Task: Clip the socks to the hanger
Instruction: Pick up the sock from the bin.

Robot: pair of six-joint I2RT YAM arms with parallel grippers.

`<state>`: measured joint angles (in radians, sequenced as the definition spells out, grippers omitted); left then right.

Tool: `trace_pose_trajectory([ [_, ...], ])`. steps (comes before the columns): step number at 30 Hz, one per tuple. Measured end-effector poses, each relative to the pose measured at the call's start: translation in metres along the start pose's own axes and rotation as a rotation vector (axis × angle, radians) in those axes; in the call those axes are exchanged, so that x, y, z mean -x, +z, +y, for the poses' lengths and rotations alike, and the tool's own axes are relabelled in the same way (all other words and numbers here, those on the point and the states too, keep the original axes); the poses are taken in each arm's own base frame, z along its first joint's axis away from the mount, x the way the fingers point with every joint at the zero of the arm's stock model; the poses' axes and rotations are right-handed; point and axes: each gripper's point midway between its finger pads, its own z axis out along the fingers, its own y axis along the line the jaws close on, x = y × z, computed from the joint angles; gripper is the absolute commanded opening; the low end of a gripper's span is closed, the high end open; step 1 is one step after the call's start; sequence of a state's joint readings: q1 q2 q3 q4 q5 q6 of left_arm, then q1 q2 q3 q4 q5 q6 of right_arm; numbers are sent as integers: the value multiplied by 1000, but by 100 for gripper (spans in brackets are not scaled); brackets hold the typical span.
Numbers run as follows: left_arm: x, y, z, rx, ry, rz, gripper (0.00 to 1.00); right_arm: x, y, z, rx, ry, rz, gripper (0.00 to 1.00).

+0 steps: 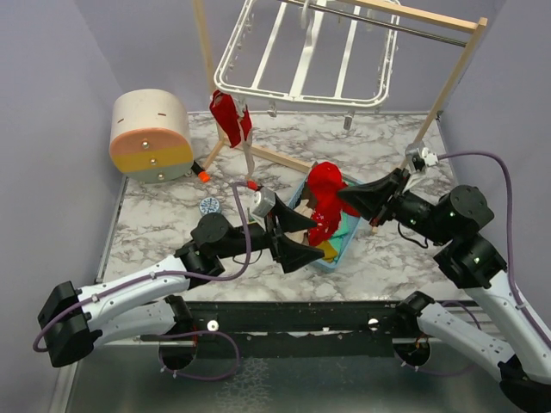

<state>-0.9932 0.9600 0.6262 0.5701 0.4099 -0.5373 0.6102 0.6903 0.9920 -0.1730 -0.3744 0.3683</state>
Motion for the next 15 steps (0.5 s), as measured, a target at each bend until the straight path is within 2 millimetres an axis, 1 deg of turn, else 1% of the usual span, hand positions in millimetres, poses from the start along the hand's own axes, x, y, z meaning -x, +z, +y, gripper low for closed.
trace_pose_trajectory([
  [3, -8, 4, 6, 8, 79, 17, 99, -4, 4, -2, -9, 47, 23, 1],
  [6, -18, 10, 14, 39, 139, 33, 99, 0, 6, 1, -8, 85, 31, 1],
  [9, -24, 14, 27, 90, 184, 44, 95, 2, 8, 3, -5, 119, 40, 1],
  [13, -19, 20, 42, 162, 244, 37, 91, 1, 11, 5, -4, 153, 64, 1],
  [15, -13, 24, 45, 183, 270, 24, 85, 0, 12, 5, -4, 164, 76, 1],
])
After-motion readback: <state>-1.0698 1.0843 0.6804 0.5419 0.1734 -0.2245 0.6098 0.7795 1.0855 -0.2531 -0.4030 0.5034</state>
